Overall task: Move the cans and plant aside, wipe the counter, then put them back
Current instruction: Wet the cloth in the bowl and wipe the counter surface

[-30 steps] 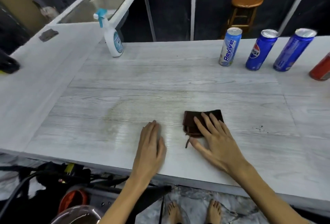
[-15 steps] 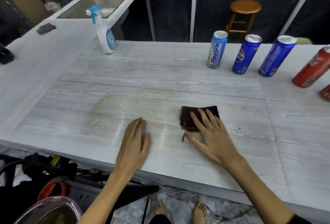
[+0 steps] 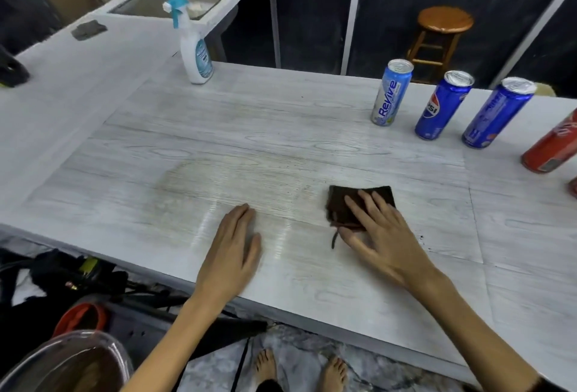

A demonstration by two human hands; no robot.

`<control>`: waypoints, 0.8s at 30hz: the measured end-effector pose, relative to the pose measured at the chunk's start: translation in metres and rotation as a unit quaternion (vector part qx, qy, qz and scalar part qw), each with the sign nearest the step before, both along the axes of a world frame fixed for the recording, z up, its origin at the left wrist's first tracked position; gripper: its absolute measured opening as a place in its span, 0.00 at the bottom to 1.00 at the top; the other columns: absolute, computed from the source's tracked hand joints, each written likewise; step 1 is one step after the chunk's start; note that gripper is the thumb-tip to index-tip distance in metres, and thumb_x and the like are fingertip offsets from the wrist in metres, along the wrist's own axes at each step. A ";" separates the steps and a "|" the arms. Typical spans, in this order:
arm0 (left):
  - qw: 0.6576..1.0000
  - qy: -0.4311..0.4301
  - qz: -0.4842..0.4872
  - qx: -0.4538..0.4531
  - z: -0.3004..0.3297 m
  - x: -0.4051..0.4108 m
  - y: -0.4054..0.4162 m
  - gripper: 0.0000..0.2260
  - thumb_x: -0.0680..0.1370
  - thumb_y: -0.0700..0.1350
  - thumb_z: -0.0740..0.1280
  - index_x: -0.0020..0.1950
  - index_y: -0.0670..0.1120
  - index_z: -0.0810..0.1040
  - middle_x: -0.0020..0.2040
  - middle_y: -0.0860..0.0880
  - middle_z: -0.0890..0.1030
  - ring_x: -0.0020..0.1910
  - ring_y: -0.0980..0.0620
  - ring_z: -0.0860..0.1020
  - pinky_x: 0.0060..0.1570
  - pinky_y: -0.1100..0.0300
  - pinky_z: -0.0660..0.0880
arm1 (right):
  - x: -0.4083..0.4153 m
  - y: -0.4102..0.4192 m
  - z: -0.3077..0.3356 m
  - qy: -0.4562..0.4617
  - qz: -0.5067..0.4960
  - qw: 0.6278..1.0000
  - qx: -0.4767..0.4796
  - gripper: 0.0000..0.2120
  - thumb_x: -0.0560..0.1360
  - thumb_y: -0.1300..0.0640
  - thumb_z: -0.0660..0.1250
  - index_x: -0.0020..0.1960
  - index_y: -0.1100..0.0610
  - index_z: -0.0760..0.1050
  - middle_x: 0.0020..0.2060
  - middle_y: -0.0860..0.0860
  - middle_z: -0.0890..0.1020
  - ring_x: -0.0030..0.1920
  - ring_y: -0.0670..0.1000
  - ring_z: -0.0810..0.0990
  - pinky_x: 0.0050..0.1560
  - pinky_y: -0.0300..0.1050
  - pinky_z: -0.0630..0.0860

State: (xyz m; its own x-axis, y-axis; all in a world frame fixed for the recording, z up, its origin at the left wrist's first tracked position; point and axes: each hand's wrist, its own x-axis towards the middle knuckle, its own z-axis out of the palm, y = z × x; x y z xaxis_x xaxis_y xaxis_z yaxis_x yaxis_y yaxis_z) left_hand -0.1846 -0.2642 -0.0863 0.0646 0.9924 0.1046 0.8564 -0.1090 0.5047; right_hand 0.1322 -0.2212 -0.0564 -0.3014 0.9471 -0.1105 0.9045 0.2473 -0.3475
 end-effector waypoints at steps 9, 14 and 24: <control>0.999 -0.051 -0.002 -0.001 0.011 -0.016 0.005 0.23 0.85 0.52 0.59 0.80 0.47 0.65 0.80 0.54 0.63 0.80 0.60 0.58 0.78 0.65 0.54 | -0.106 0.012 -0.006 0.007 0.113 0.993 0.017 0.38 0.81 0.29 0.50 0.85 0.45 0.46 0.85 0.48 0.46 0.84 0.51 0.38 0.83 0.54 0.41; 0.999 -0.029 0.021 -0.001 0.009 -0.053 0.004 0.26 0.84 0.57 0.55 0.80 0.48 0.64 0.80 0.56 0.62 0.80 0.62 0.55 0.78 0.68 0.50 | -0.061 -0.050 -0.008 0.048 0.100 0.994 -0.006 0.35 0.81 0.26 0.47 0.83 0.38 0.44 0.84 0.41 0.43 0.83 0.44 0.37 0.82 0.51 0.40; 1.000 0.000 -0.008 0.009 0.011 -0.097 0.015 0.25 0.85 0.56 0.56 0.80 0.46 0.64 0.80 0.55 0.61 0.80 0.63 0.54 0.78 0.67 0.50 | -0.137 0.095 0.003 0.011 -0.033 0.999 0.001 0.39 0.81 0.32 0.56 0.85 0.50 0.53 0.84 0.53 0.51 0.84 0.56 0.44 0.82 0.56 0.44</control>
State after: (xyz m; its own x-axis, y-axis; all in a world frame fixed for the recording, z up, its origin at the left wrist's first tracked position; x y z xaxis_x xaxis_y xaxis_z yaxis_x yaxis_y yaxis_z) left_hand -0.2816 -0.2492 -0.0751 0.0814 0.9892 0.1219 0.8545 -0.1322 0.5023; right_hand -0.0052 -0.1258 -0.0536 -0.2406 0.9651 -0.1035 0.9113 0.1879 -0.3664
